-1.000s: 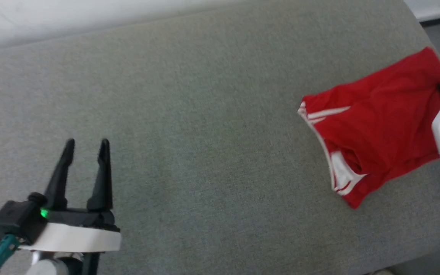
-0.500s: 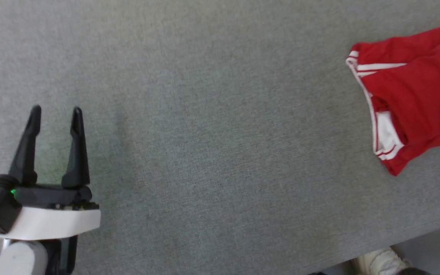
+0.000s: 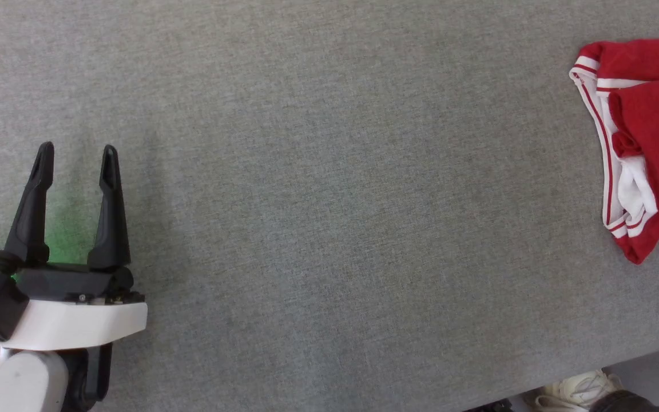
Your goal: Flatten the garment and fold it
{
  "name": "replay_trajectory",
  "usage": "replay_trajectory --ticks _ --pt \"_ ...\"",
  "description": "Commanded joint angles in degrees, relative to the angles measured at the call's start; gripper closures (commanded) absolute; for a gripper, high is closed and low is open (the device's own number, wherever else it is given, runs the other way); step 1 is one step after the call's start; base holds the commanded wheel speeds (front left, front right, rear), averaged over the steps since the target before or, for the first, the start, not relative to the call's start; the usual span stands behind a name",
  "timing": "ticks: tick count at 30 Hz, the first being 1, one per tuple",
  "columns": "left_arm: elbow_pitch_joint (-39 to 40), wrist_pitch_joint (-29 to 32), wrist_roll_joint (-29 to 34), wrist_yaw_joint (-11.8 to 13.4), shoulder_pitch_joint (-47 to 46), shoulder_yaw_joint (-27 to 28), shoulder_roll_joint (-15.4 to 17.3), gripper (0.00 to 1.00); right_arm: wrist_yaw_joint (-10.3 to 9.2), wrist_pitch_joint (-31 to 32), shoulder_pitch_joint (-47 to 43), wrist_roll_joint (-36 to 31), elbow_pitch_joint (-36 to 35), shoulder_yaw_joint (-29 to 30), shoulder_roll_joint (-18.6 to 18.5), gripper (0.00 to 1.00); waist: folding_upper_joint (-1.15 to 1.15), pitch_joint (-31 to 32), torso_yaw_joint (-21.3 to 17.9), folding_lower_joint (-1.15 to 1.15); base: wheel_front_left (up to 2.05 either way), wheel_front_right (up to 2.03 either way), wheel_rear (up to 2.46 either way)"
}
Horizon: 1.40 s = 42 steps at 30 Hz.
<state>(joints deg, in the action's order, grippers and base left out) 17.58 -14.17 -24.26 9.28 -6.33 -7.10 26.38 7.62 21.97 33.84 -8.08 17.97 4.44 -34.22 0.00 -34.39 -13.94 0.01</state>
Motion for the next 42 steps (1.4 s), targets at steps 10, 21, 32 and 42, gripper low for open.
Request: replay_trajectory --ticks 10,21,32,42 --pt "-2.6 -0.68 -0.54 -0.59 -0.11 -0.35 -2.56 0.0 -0.13 -6.81 0.15 0.58 2.75 4.5 3.51 0.0 0.0 6.0 1.8 -0.01 0.0 0.0 0.0" --pt "-6.35 -0.82 0.38 -1.63 3.86 -0.44 -8.29 0.0 -0.13 -18.4 -12.15 3.97 -9.0 8.49 20.23 0.0 0.0 19.57 5.44 -0.01 0.0 0.0 0.0" --pt "-10.81 -0.82 1.25 -2.86 4.93 -1.88 -10.7 0.0 -0.13 -22.04 -21.68 5.15 -19.56 5.39 29.47 0.0 0.0 27.84 10.2 -0.01 0.0 0.0 0.0" --pt "-14.61 -0.83 2.29 -2.7 9.64 -1.64 -13.82 0.0 -0.13 -29.31 -31.12 6.77 -18.82 5.71 31.31 0.0 0.0 32.69 13.23 -0.01 0.0 0.0 0.0"
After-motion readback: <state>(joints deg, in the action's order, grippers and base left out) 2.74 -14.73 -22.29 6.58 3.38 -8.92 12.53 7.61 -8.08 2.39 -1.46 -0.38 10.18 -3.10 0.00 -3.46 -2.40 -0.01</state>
